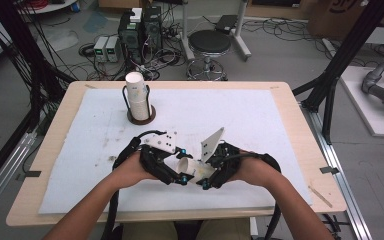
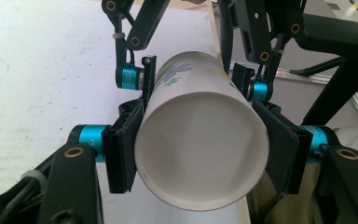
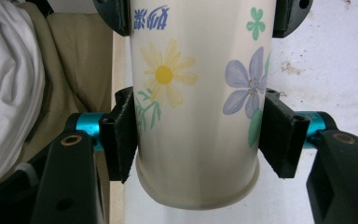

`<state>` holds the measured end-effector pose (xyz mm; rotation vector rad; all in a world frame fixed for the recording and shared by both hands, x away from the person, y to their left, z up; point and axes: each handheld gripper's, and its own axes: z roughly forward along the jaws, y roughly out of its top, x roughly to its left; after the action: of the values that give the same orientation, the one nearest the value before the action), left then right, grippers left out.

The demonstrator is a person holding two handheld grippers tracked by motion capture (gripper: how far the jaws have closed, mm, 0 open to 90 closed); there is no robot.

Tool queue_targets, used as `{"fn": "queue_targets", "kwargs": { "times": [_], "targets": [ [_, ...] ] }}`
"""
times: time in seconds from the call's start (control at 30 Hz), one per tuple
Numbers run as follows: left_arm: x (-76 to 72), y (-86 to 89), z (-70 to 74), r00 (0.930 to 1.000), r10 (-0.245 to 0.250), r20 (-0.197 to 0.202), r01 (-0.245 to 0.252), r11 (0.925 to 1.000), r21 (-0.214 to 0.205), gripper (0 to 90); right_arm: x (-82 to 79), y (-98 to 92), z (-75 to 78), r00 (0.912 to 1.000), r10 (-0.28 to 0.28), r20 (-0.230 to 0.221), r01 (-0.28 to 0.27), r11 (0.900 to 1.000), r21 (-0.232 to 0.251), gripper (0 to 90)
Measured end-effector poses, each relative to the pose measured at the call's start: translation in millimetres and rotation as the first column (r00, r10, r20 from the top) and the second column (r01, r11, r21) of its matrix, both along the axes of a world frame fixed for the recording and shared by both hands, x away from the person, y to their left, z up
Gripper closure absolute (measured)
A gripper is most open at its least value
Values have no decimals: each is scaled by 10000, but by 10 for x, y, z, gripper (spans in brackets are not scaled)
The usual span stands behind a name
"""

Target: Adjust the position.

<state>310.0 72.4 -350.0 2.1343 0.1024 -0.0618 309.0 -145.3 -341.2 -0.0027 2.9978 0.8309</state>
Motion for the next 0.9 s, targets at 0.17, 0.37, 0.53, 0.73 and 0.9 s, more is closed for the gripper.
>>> {"fn": "queue_targets", "kwargs": {
  "times": [0.17,0.37,0.53,0.73,0.9],
  "targets": [
    [12,40,-8,9999,118,-113,-121,9995,-296,370,-1,-25,0,9998,-214,-23,215,9992,337,290],
    [25,107,-26,9993,328,-170,-340,9966,-757,370,12,-161,35,9953,-954,-152,966,9816,1648,216],
    [29,161,-47,9985,508,-193,-528,9911,-1222,369,7,-292,43,9909,-1338,-123,1325,9583,2530,213],
    [27,208,-93,9968,770,-218,-796,9834,-1632,370,-24,-453,59,9840,-1779,-48,1683,9217,3495,213],
    [17,236,-122,9951,963,-211,-986,9748,-2002,369,-78,-583,23,9755,-2200,12,1987,8832,4249,208]
  ]
}}
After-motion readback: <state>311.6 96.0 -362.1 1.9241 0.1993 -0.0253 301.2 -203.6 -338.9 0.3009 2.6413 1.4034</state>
